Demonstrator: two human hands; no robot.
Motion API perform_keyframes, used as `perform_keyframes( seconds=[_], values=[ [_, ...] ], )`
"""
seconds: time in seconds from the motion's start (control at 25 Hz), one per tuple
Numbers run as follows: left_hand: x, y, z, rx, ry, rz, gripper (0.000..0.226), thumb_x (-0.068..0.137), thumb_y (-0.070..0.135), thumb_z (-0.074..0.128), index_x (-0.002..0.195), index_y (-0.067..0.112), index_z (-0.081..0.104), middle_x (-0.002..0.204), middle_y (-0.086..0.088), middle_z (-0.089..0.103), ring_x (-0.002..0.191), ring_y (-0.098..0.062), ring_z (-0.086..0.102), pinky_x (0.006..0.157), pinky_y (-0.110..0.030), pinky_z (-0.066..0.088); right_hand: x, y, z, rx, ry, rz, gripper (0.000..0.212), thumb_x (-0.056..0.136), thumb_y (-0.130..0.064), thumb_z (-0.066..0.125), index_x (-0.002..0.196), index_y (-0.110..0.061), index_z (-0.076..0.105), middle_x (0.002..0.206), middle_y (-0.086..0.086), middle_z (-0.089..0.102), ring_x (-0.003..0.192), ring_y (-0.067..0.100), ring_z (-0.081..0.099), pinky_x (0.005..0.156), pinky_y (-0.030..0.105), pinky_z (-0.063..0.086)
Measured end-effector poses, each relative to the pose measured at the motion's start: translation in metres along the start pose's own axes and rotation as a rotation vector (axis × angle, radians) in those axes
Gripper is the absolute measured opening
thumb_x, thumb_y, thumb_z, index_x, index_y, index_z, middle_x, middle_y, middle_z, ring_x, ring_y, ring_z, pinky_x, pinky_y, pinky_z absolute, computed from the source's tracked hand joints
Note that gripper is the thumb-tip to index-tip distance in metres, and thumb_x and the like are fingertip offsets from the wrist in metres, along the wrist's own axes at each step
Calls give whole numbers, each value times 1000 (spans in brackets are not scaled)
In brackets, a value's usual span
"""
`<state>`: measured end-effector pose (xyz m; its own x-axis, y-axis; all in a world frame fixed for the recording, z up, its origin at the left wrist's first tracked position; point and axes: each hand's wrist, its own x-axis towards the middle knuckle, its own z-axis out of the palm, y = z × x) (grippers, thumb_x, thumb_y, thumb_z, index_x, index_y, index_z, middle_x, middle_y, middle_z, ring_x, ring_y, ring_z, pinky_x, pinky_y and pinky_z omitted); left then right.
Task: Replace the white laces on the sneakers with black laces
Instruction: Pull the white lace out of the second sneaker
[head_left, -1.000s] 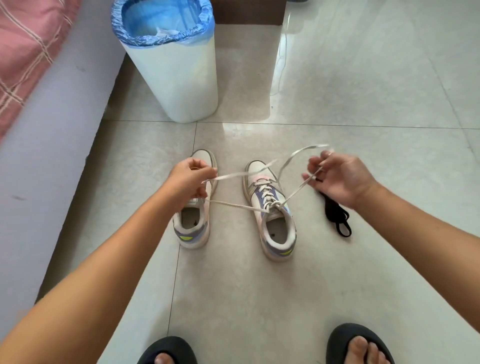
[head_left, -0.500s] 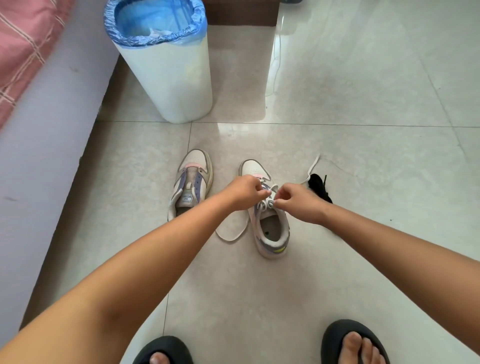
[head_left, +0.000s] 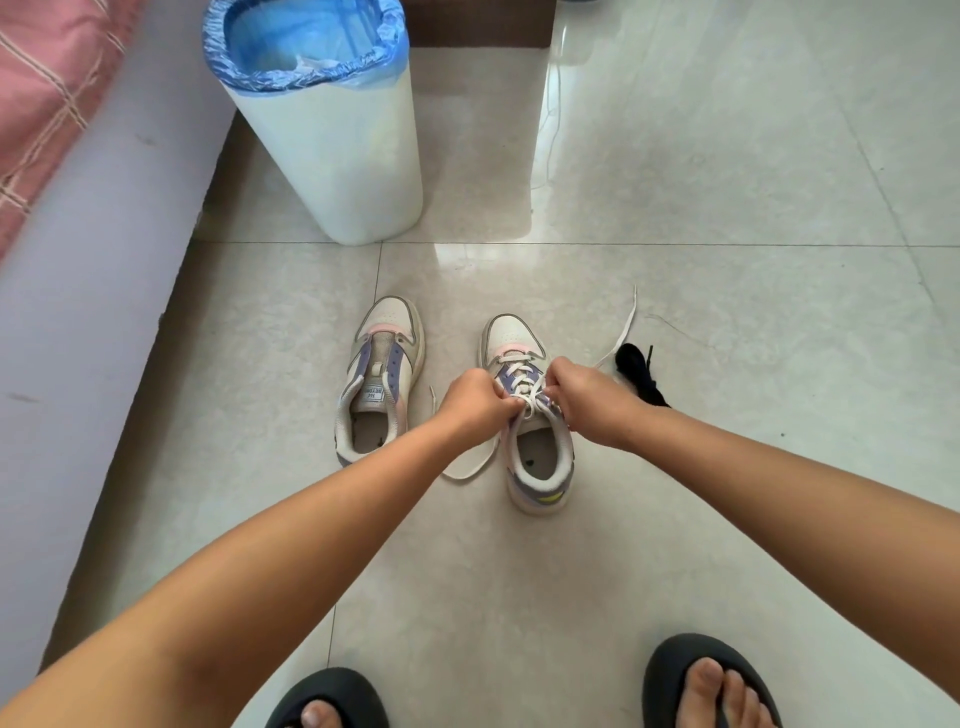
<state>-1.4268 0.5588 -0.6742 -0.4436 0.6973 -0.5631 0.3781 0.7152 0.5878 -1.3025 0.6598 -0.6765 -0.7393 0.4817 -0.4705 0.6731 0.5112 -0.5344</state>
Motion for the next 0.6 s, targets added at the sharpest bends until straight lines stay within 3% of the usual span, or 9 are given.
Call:
perform_keyframes(
  seconds=[0.08, 0.12, 0.16, 0.2, 0.28, 0.32, 0.4, 0.48, 0.6],
  values=[
    [0, 0, -1, 98, 16, 40, 33, 86, 19, 58, 55, 13, 48, 52, -2, 44, 53, -18, 40, 50, -28, 30, -3, -1, -4, -233, 25, -190, 11, 94, -9, 50, 95, -10, 39, 82, 8, 54, 69, 27, 52, 53, 33, 34],
    [-1, 1, -2, 179, 38, 88, 31, 86, 19, 57, 57, 14, 47, 55, -3, 44, 57, -21, 43, 52, -29, 31, -1, 3, -6, -375, 23, -266, 18, 84, -6, 61, 90, -9, 44, 70, 7, 54, 56, 27, 55, 41, 30, 25],
    [-2, 1, -3, 263, 67, 147, 26, 86, 20, 55, 62, 13, 50, 62, -4, 48, 65, -24, 47, 57, -30, 34, 1, 4, -12, -439, 46, -268, 25, 72, -5, 72, 83, -8, 49, 58, 4, 51, 43, 25, 53, 36, 24, 12],
    [-2, 0, -4, 340, 95, 194, 19, 87, 22, 54, 71, 12, 54, 73, -6, 53, 74, -25, 51, 63, -31, 38, 5, 7, -14, -515, 134, -307, 28, 66, -7, 77, 79, -7, 52, 53, 3, 51, 38, 24, 51, 36, 21, 8],
    [1, -5, -5, 387, 134, 226, 18, 90, 25, 52, 81, 10, 57, 85, -8, 56, 82, -26, 52, 69, -34, 41, 2, 5, -12, -477, 204, -228, 23, 85, -22, 65, 94, -6, 51, 70, 7, 59, 60, 29, 61, 43, 30, 31],
    [2, -6, -4, 342, 130, 209, 23, 91, 27, 51, 76, 10, 55, 78, -8, 55, 76, -25, 51, 66, -33, 38, 1, 4, -9, -305, 191, -86, 23, 92, -30, 55, 99, -9, 48, 80, 8, 59, 75, 31, 62, 55, 34, 42],
    [2, -6, -1, 174, 57, 118, 39, 93, 31, 51, 60, 13, 44, 60, -6, 46, 57, -21, 43, 57, -31, 31, -1, 5, -2, 37, 113, 135, 24, 93, -37, 53, 91, -13, 49, 84, 5, 59, 80, 30, 63, 71, 42, 52],
    [3, -1, 3, 35, 0, 38, 43, 92, 34, 55, 56, 13, 42, 55, -4, 41, 50, -16, 36, 51, -29, 27, -3, 3, -1, 291, 128, 195, 21, 92, -31, 57, 81, -14, 50, 76, 6, 59, 68, 27, 64, 70, 45, 57],
    [8, 8, 2, -163, -46, -39, 26, 87, 29, 64, 69, 11, 57, 63, -4, 51, 56, -15, 45, 55, -23, 36, -1, 0, -2, 432, 102, 224, 15, 94, -20, 55, 83, -11, 50, 71, 8, 56, 58, 24, 59, 66, 44, 59]
  ],
)
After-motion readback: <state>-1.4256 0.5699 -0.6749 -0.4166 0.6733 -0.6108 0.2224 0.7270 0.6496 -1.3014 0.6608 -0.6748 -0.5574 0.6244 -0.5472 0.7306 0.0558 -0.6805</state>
